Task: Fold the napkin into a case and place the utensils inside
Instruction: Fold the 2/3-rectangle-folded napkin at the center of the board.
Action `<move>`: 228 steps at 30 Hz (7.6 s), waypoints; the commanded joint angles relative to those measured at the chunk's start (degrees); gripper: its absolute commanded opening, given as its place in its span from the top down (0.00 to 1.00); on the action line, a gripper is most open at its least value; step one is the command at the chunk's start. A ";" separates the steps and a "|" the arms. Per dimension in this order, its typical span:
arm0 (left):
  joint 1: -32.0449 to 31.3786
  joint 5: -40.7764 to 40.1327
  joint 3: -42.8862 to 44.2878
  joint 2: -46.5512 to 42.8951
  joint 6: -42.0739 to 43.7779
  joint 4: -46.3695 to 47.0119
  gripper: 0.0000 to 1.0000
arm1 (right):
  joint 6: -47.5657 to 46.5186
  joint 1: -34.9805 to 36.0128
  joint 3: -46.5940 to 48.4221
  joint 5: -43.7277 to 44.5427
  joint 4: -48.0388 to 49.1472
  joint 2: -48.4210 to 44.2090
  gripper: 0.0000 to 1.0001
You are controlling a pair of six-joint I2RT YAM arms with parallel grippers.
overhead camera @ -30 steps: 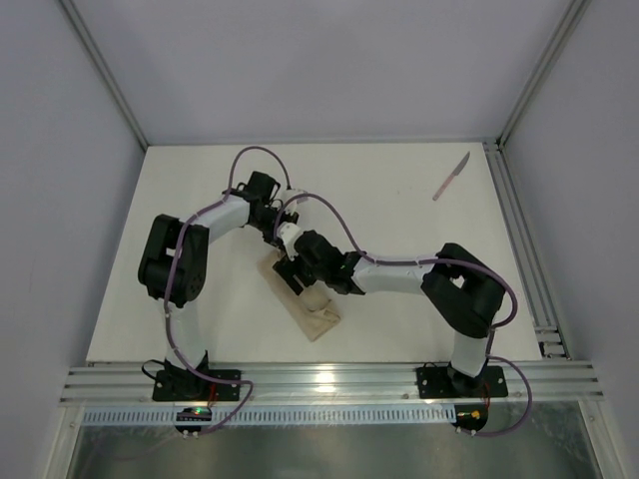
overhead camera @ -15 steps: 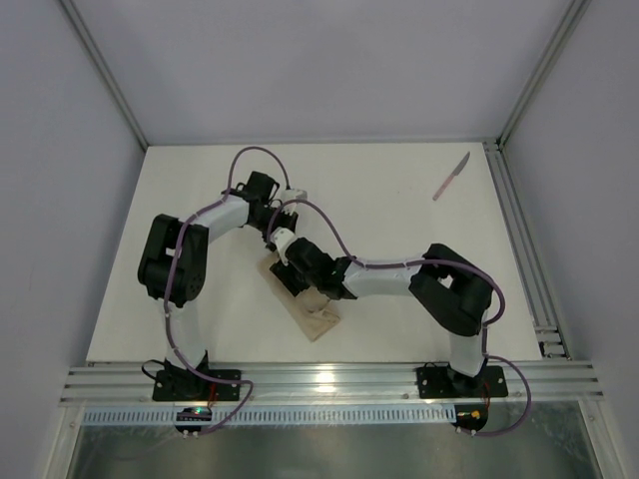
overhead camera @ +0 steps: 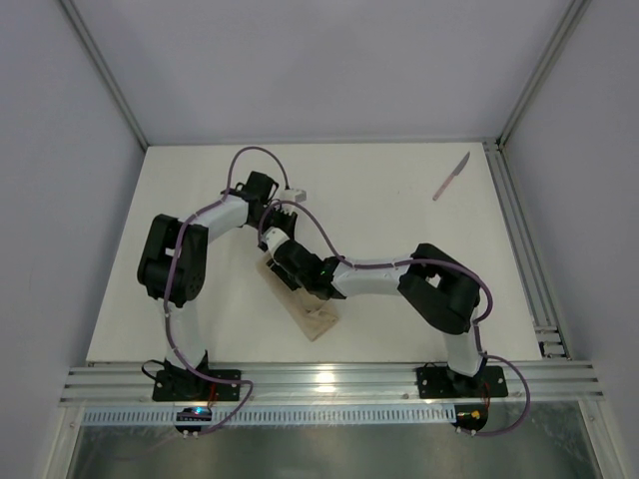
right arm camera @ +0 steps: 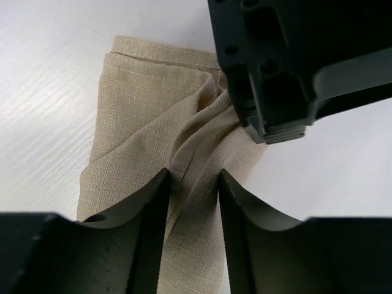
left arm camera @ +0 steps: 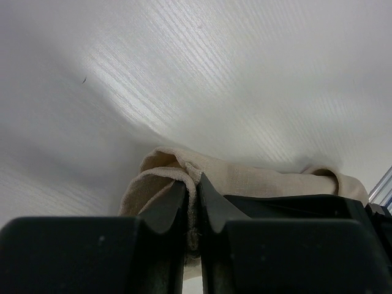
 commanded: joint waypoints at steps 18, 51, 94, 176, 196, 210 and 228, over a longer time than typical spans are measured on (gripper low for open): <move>12.56 6.80 0.22 -11.62 4.17 -6.99 0.44 | -1.26 -0.90 -0.46 -2.01 2.66 -0.95 0.96; 12.04 6.10 -4.97 1.55 9.45 -9.02 1.00 | -12.06 -1.60 -1.87 -9.83 4.15 -6.31 0.90; 14.07 2.51 -3.91 -11.81 10.33 -11.57 0.49 | -4.34 -3.45 -2.13 -24.95 4.86 -1.75 0.68; 8.70 2.85 -7.87 -6.36 18.94 -15.25 0.99 | 2.77 -10.55 -11.63 -39.62 -12.22 -28.39 0.31; 8.70 3.20 -8.40 -7.06 19.12 -15.52 0.98 | 17.63 -21.11 4.72 -59.39 1.96 9.40 0.41; 8.70 3.37 -7.34 -7.24 18.59 -15.43 0.94 | 20.53 -20.32 8.15 -61.86 0.73 15.39 0.88; 10.10 -5.94 -4.88 -20.51 24.21 -16.75 0.49 | -4.06 -24.45 36.60 -62.39 -38.62 24.44 0.96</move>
